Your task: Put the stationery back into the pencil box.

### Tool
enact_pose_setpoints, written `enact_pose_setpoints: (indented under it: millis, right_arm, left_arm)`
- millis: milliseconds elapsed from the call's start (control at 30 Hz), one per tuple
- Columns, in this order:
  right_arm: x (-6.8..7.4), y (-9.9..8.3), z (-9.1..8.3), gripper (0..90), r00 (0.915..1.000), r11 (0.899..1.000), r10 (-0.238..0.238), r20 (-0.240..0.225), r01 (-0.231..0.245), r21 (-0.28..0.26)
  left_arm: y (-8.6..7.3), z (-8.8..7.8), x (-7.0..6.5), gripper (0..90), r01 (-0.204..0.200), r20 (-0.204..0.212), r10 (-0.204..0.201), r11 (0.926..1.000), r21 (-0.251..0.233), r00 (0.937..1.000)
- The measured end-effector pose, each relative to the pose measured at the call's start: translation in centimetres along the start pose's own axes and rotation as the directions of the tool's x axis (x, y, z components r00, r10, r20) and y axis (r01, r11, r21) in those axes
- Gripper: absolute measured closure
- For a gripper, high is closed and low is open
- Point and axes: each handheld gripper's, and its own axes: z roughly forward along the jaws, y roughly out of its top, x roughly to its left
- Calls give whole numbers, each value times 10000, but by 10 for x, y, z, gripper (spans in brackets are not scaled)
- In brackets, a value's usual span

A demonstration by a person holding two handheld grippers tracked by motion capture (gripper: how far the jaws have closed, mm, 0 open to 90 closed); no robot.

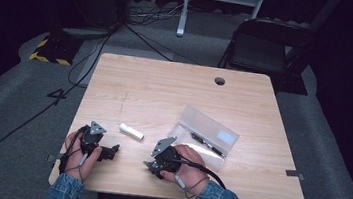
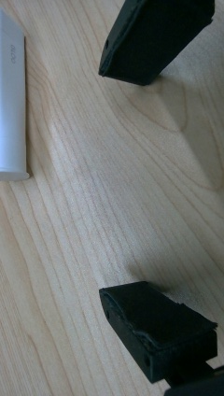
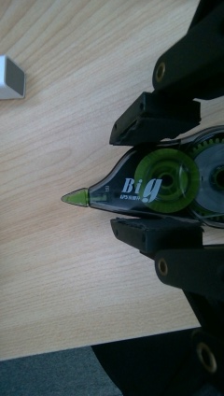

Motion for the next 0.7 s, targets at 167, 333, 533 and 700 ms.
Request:
enact_pose_setpoints:
  millis: [167,333,533,700]
  right_arm:
    - [-2,-2,-8,541,10000,9999,82,19,-82,-103]
    - [-2,-4,-14,542,9999,9997,108,47,-107,-201]
    - [-7,-6,-25,542,9997,9994,188,168,-184,-287]
    - [-12,-9,-35,542,9988,9987,361,324,-349,-372]
  left_arm:
    - [0,0,0,0,4,0,-4,10000,-4,10000]
    - [0,0,0,1,5,1,-5,10000,-4,10000]
    - [0,0,0,0,16,-1,-16,10000,-4,10000]
    - [0,0,0,0,3,1,-3,10000,-1,10000]
